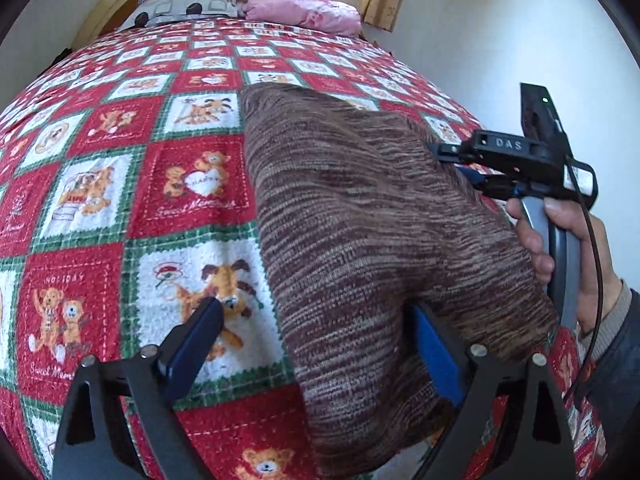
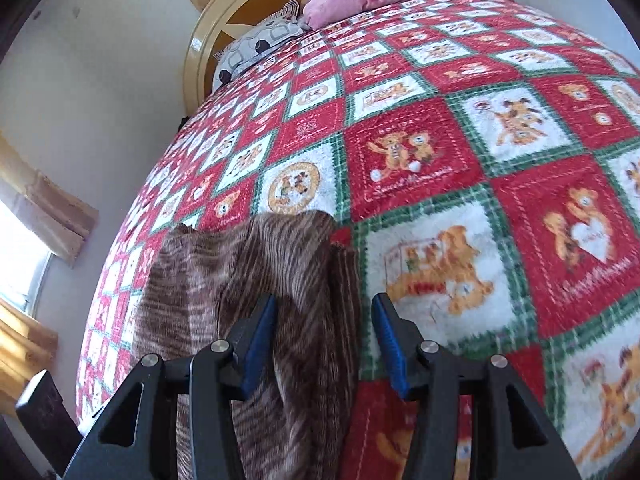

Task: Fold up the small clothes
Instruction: 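Lift the sweater with both tools and fold it over once more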

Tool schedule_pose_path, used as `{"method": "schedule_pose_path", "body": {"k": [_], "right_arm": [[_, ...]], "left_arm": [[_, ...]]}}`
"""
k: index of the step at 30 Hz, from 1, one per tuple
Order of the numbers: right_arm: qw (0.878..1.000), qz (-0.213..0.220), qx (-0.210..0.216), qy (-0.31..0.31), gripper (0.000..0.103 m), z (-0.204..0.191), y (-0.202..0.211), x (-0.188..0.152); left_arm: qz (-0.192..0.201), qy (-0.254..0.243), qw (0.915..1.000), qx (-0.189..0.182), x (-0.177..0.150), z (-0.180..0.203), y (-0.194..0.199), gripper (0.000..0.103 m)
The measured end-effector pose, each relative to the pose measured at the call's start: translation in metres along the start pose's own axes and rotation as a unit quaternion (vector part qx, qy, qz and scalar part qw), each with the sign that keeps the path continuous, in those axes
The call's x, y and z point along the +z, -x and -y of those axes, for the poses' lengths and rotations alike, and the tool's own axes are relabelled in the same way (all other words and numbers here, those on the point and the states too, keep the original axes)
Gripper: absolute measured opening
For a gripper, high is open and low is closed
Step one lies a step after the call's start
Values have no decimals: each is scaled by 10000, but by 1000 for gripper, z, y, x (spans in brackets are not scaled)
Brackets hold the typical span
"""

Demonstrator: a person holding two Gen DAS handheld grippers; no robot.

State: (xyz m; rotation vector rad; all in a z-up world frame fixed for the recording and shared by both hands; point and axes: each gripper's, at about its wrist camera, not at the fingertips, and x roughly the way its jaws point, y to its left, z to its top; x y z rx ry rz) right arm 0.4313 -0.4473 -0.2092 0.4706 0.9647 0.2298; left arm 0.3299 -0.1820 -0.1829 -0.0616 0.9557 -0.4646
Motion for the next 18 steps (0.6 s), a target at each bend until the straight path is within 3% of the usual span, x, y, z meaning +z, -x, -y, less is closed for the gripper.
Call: {"method": "schedule_pose_path", "body": {"k": [4,8,14,18], "right_arm": [[9994,11,295,-182,51,8,-4,3],[9994,57,304,-120,50,7,-6,3],[9995,-26,303,-63,29,-1,-10,1],[9998,-8,200,-12,25,-8,-9,-1]], "left_arm": [[-9,-108,9999,-49,-1,4,-1,90],[-170,-212,9992,-290,-1,8,-7,83],[-166,-216,9989,-394,-1,7,-6,79],[-73,-387,9986,-344,-3,12,-3,71]]}}
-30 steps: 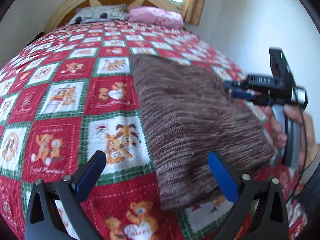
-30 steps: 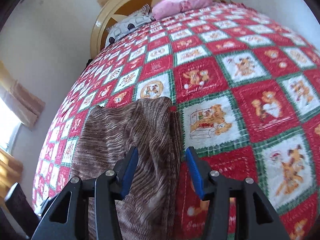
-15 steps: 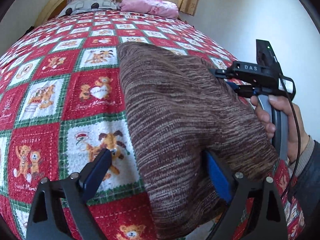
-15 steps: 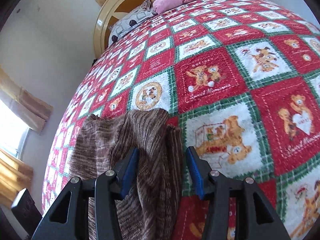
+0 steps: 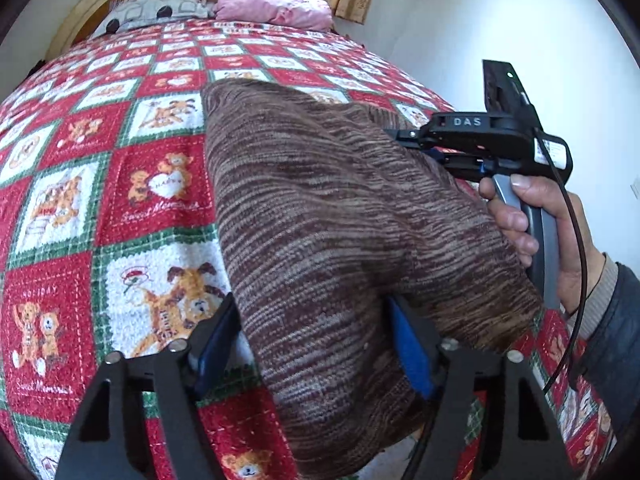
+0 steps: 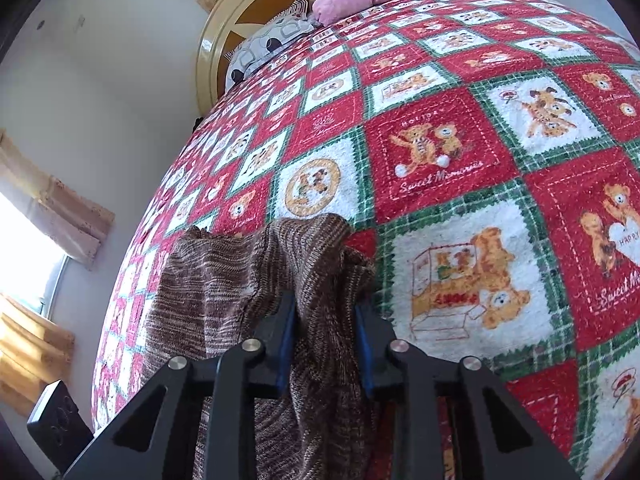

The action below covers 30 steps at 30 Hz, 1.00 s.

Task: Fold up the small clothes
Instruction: 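Lift the sweater with both tools and fold it over once more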

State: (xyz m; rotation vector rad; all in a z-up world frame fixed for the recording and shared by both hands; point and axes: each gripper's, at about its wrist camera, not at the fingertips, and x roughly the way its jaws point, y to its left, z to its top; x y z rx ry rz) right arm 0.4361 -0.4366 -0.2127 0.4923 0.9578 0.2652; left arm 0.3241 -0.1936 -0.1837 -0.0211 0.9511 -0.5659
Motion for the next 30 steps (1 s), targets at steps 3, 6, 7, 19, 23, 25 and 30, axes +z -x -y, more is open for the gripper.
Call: {"method": "schedule_pose_path", "body": {"k": [3,6,7,19,23,25,30], "right_arm": [[9996,91,-195,180,23,-10,5,-3],[9987,284,-309,273,22,-22,17,-7],[9985,334,-308,294,21,-25,20,-7],[9926,950,35,749,20,-101,87,-30],[9910,987,339,834,20,-128,99,-46],[9901,948,497,913,20,-146,99,-55],[9877,795,797,1088,20,-188,90,-76]], "left_arm": [[60,-122,9999,35,-1,3,3,62],[244,-142,9996,15,-1,0,11,41],[277,-138,9995,-14,-2,-1,14,36],[807,-3,9967,-116,-17,-11,83,26],[1007,83,9949,13,-34,-21,119,26],[1062,123,9943,67,-44,-25,133,26],[1207,273,9919,280,-71,-43,171,26]]}}
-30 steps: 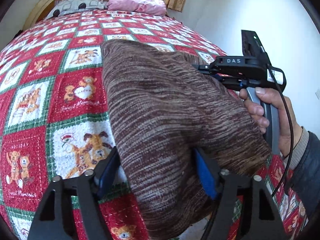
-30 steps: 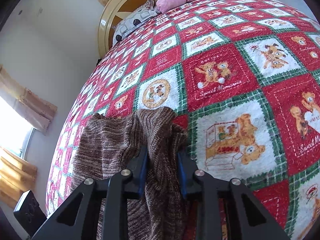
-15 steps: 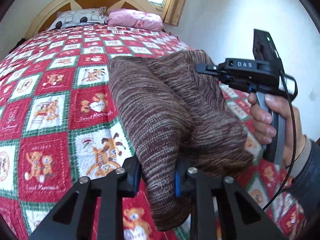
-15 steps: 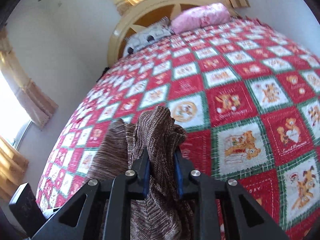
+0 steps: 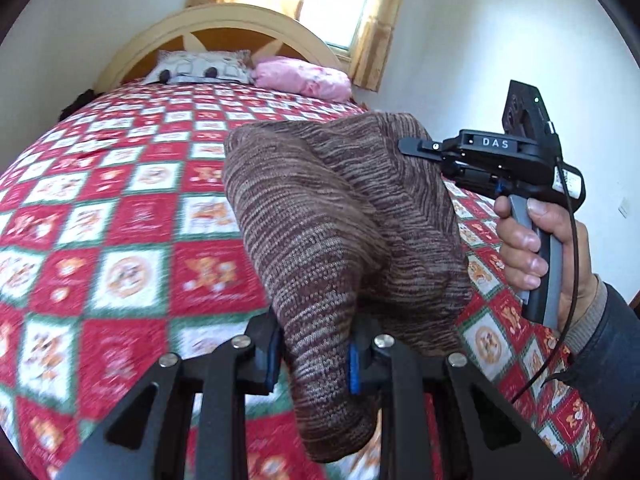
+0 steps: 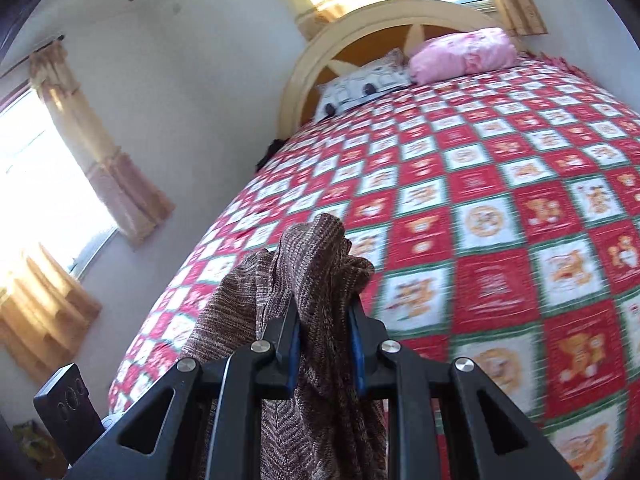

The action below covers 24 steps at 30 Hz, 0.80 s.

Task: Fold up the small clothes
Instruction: 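Lift the sweater with both tools and fold it over once more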

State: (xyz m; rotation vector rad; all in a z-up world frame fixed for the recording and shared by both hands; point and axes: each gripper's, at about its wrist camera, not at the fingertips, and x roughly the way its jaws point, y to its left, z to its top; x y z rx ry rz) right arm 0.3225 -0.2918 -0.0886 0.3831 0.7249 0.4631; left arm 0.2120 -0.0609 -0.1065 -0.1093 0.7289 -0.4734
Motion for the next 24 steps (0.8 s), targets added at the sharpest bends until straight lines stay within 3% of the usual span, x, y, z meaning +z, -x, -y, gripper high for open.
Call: {"method": "schedule_pose_path", "body": {"k": [10,24], "right_arm": [[9977,-297,582,183,20,-78,-43,-28],[9901,-799,1056,456,20,-166,-122,-58]], "left_arm": [[226,338,9983,417,-31,-49,65,26],[358,848,9905,1017,-60,-115,123,26]]}}
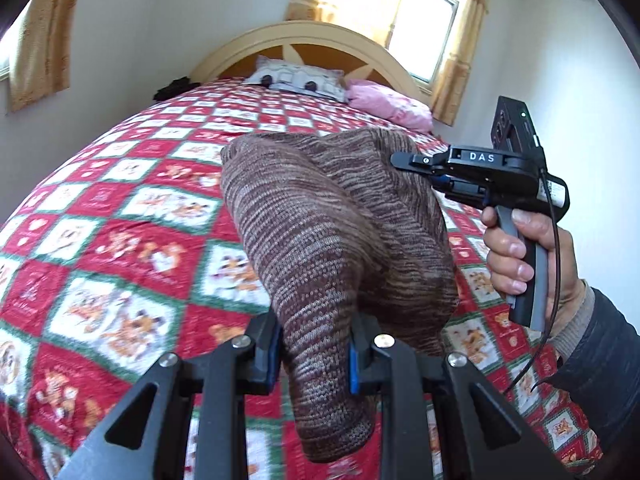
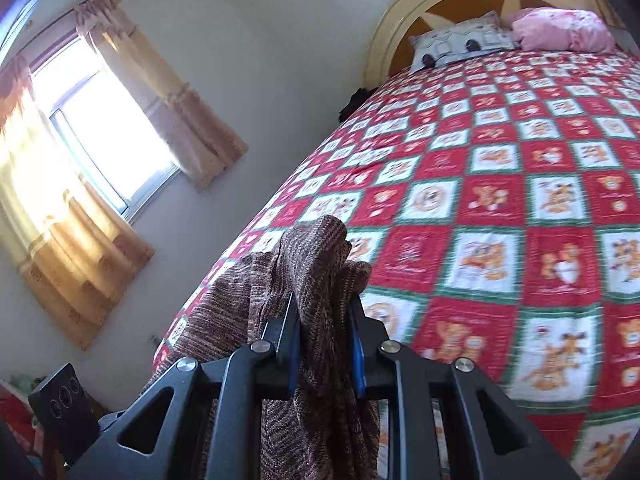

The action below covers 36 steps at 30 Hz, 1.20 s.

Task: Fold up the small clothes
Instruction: 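Lift the sweater with both tools and fold it over once more, then lower the folded sweater onto the quilt and open both tools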

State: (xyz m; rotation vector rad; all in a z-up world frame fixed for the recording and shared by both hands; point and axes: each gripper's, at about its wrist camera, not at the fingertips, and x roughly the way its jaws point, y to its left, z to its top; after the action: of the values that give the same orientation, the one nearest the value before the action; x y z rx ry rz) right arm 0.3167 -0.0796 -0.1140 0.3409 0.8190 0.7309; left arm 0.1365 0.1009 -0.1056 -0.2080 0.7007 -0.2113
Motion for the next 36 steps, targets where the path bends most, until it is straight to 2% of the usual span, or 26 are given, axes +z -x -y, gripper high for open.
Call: {"method": "schedule_pose_path", "body": {"k": [6,14,17,18,19,21,24,26,28,31,36], "right_arm": [[9995,-307,67,18,20,-18,-48,-4],[9971,-718,-163,190,20,-26,-110,-16],[9952,-875,-355,271,21,-21,-125,-23],[9945,-924,-437,225,22,-15,-129,-25],[9938,-957,-528,179,24,-10,-130,-28],[9927,-1038,-604,82,26,-1,-128,-31],[9947,-919,-450,-116,26,7,-92,-42],[9959,-849,-277,-119,26,4,-64,-52],[9961,-884,-3,-55,26,-5,-32,-70],[9923,-1232,-10,155,26,-22,-10,-104],[9838,-1726,-256,401,26,-38,-13,-151]], "left_arm": [[-67,297,9993,206,-15,-36,1,26],[-425,778,9954,363,-42,-75,-23,26],[-557,920,9936,336,-49,-81,-31,32],[-571,900,9935,392,-50,-80,-32,40],[-574,862,9935,464,-50,-78,-31,42],[-560,725,9944,527,-47,-72,-27,42],[-414,541,9949,747,-43,-69,-16,51],[-110,515,9954,794,-38,-68,-4,60],[93,551,9948,850,-36,-73,3,75],[148,533,9931,1037,-27,-78,-1,76],[28,477,9923,1141,-18,-83,-24,76]]}}
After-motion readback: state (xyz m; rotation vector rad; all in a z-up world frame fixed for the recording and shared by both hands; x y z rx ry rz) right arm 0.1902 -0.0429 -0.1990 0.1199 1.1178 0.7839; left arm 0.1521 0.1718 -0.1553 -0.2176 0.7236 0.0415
